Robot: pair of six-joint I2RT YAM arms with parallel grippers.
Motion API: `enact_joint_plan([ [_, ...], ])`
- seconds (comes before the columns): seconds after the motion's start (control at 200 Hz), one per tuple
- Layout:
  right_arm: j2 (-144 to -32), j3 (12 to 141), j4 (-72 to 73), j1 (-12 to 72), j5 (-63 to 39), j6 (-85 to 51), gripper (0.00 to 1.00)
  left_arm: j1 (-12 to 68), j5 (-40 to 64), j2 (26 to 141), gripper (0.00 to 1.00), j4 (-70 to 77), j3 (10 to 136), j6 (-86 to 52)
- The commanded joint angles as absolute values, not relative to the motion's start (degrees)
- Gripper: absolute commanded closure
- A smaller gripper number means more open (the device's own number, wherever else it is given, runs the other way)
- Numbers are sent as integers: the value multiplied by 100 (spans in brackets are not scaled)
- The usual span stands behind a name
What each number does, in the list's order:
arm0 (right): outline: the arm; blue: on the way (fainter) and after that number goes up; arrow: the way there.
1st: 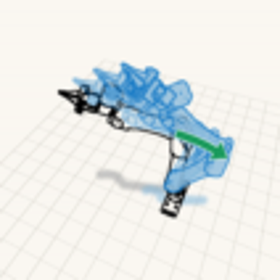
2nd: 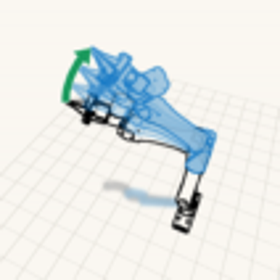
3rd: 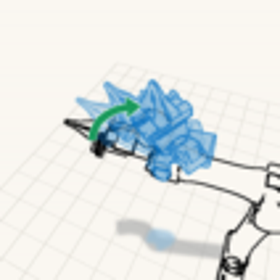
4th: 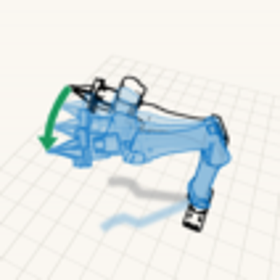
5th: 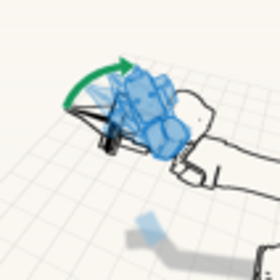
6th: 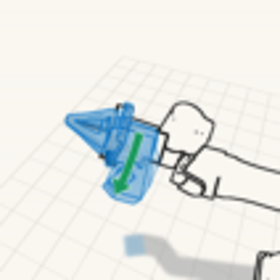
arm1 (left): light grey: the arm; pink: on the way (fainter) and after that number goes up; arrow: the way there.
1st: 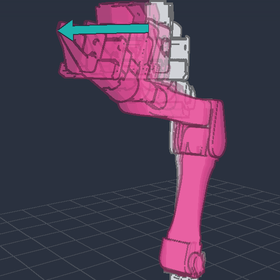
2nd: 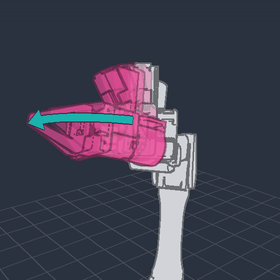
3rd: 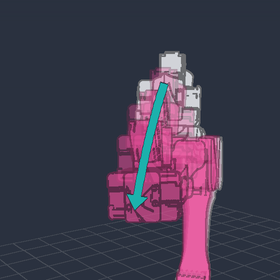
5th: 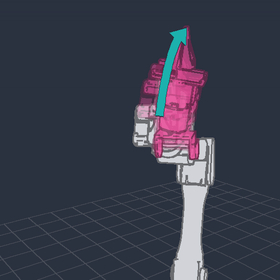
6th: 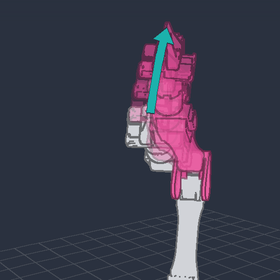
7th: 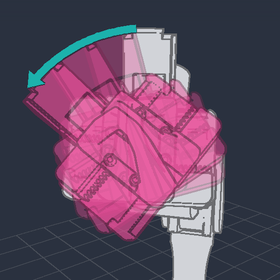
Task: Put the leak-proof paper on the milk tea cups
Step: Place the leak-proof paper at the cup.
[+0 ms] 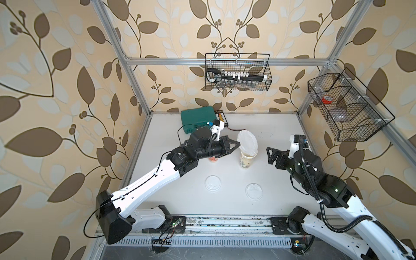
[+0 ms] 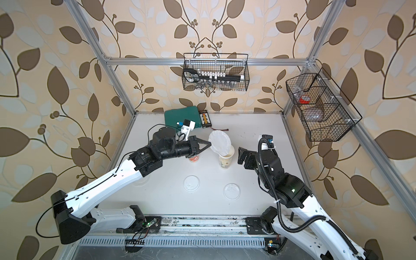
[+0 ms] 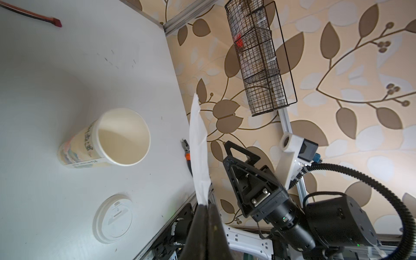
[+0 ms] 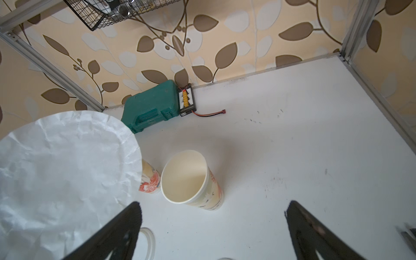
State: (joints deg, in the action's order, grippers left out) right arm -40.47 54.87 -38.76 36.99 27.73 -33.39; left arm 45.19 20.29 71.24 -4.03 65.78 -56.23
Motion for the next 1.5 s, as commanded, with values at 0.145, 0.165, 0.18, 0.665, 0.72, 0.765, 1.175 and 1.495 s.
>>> enact_joint_plan([
  [0.145,-3759,5542,-4148,3699,3130,-3316,0,4831,1232,7414,100,1455,5888,-5990],
  [0.165,-3757,5530,-4152,3698,3137,-3301,0,4839,1206,7455,100,1544,5833,-6021],
  [0.18,-3761,5524,-4151,3699,3131,-3297,0,4842,1189,7484,100,1595,5794,-6047],
  [0.665,-3886,5455,-4025,3691,2964,-3147,0,4898,851,8159,100,2333,5248,-6448],
  [0.72,-3895,5435,-4000,3691,2940,-3146,0,4896,837,8198,100,2417,5193,-6477],
  [0.765,-3902,5425,-3982,3691,2910,-3149,0,4896,803,8217,100,2430,5161,-6484],
  [1.175,-3936,5356,-3956,3691,2839,-3188,0,4891,691,8538,100,2070,5125,-6603],
  [1.495,-3944,5318,-3902,3696,2799,-3223,0,4884,550,8422,100,1659,5108,-6574],
])
